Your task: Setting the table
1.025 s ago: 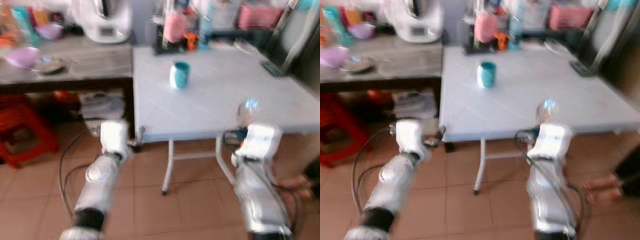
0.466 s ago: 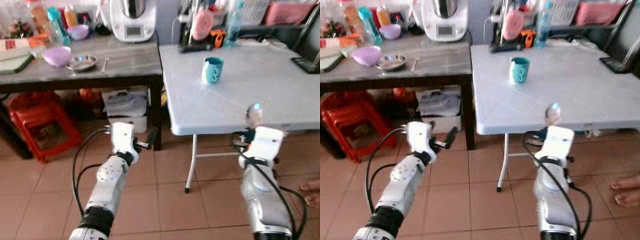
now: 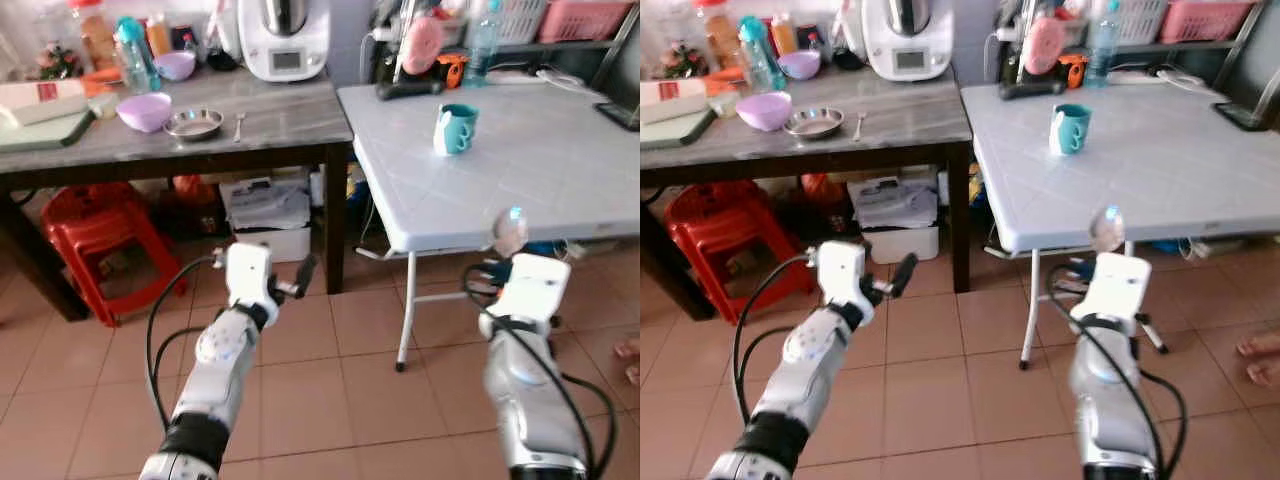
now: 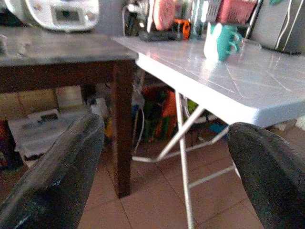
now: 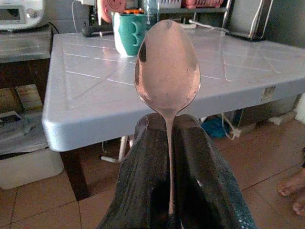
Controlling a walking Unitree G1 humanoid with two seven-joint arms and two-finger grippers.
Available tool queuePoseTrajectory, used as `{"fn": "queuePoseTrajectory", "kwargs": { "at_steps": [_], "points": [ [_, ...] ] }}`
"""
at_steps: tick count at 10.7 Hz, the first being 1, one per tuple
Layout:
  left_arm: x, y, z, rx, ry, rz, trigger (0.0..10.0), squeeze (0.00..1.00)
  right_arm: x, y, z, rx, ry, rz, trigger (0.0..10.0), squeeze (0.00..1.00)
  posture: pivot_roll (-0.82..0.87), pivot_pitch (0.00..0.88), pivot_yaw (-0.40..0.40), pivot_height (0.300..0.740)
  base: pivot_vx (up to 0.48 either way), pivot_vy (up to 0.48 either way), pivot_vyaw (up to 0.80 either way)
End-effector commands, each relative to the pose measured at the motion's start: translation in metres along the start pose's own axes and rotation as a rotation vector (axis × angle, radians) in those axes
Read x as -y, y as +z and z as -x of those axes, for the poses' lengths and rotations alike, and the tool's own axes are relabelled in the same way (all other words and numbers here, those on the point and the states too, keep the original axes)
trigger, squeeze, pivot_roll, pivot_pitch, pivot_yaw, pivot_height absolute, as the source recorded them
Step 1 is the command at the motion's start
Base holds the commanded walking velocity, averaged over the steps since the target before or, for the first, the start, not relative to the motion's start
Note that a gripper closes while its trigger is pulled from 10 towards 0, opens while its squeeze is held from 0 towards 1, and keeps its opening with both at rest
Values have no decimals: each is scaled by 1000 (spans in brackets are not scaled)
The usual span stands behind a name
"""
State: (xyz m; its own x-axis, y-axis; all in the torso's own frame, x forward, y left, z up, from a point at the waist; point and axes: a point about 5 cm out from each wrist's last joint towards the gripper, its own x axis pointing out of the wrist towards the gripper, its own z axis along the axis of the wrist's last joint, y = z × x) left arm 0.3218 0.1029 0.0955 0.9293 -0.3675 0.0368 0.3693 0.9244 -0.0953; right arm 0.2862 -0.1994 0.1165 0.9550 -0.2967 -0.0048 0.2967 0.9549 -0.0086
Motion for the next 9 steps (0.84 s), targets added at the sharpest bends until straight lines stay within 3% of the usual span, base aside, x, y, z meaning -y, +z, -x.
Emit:
{"fn": "queuePoseTrajectory", "kwargs": {
  "at_steps": [1, 3, 5, 9],
  "points": [
    [-13, 0, 5, -7, 38, -23, 10000, 0, -13, 7, 0, 27, 45, -18, 10000, 0, -23, 0, 15, 740, 0, 439, 0],
    [-13, 1, 4, -5, 42, -22, 10000, 0, -12, 7, 0, 29, 47, -20, 10000, 0, -23, 0, 15, 740, 0, 442, 0],
    [-14, 3, 3, -4, 45, -41, 10000, 0, -11, 7, 0, 29, 53, -24, 10000, 0, -21, 0, 14, 740, 0, 0, 0],
    [-15, 2, 5, -10, 5, 0, 10000, 0, -13, 8, 0, 43, 73, -22, 10000, 0, -21, 0, 11, 740, 78, 0, 103]
  ]
}}
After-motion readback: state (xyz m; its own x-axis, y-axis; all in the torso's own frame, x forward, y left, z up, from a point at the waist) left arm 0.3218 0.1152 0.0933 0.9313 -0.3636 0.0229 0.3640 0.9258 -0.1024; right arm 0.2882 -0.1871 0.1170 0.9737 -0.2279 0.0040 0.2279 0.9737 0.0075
